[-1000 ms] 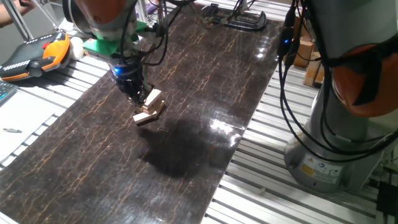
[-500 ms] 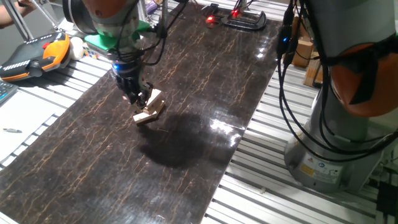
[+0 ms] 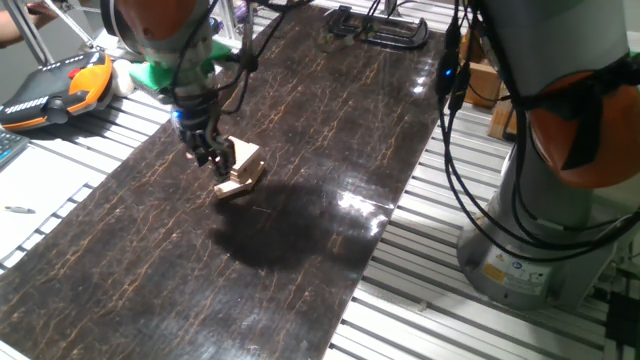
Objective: Play Jenga
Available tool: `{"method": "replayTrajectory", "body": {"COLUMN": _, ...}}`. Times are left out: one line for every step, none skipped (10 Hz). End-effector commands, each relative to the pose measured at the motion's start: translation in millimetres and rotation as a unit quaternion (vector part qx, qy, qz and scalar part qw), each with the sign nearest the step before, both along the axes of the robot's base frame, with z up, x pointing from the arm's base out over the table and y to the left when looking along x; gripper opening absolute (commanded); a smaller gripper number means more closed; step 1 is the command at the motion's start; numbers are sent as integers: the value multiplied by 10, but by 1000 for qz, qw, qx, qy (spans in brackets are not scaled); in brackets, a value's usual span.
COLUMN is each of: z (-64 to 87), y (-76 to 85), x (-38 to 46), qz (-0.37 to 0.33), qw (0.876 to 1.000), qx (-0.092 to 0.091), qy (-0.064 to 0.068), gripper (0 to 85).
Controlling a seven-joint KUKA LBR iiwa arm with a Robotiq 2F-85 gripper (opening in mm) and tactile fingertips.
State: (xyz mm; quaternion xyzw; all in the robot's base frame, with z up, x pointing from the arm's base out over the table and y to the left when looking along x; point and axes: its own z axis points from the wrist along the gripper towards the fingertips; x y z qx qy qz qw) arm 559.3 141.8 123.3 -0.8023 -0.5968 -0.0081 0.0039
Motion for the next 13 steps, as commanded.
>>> {"method": "replayTrajectory", "body": {"z": -33, "y": 2, "x": 32, "qz": 0, "qw": 1000, "qx": -2, "qy": -1, "gripper": 563}}
{"method": "replayTrajectory", "body": {"z": -75, "y": -3, "x": 78, "qz": 2, "qw": 1000, "qx": -3, "qy": -2, "gripper": 560}}
{"method": "replayTrajectory", "body": {"z": -131, "y": -15, "x": 141, "qz": 2, "qw": 1000, "qx": -5, "qy": -6, "gripper": 557}}
{"method": "replayTrajectory", "body": {"z": -188, "y": -23, "x": 188, "qz": 0, "qw": 1000, "qx": -5, "qy": -10, "gripper": 557}}
{"method": "replayTrajectory", "body": {"z": -238, "y": -25, "x": 223, "qz": -3, "qw": 1000, "qx": -5, "qy": -14, "gripper": 557}}
{"method": "replayTrajectory", "body": {"z": -278, "y": -31, "x": 249, "qz": -8, "qw": 1000, "qx": -7, "qy": -14, "gripper": 560}}
{"method": "replayTrajectory", "body": {"z": -301, "y": -34, "x": 261, "qz": -14, "qw": 1000, "qx": -6, "qy": -14, "gripper": 567}}
{"method": "replayTrajectory", "body": {"z": -320, "y": -37, "x": 260, "qz": -20, "qw": 1000, "qx": -7, "qy": -14, "gripper": 580}}
{"method": "replayTrajectory", "body": {"z": -342, "y": -47, "x": 253, "qz": -23, "qw": 1000, "qx": -10, "qy": -12, "gripper": 603}}
{"method": "replayTrajectory", "body": {"z": -376, "y": -67, "x": 258, "qz": -29, "qw": 999, "qx": -11, "qy": -13, "gripper": 617}}
{"method": "replayTrajectory", "body": {"z": -406, "y": -80, "x": 262, "qz": -30, "qw": 999, "qx": -10, "qy": -14, "gripper": 627}}
{"method": "replayTrajectory", "body": {"z": -438, "y": -95, "x": 262, "qz": -32, "qw": 999, "qx": -9, "qy": -17, "gripper": 633}}
{"method": "replayTrajectory", "body": {"z": -482, "y": -108, "x": 257, "qz": -33, "qw": 999, "qx": -8, "qy": -20, "gripper": 640}}
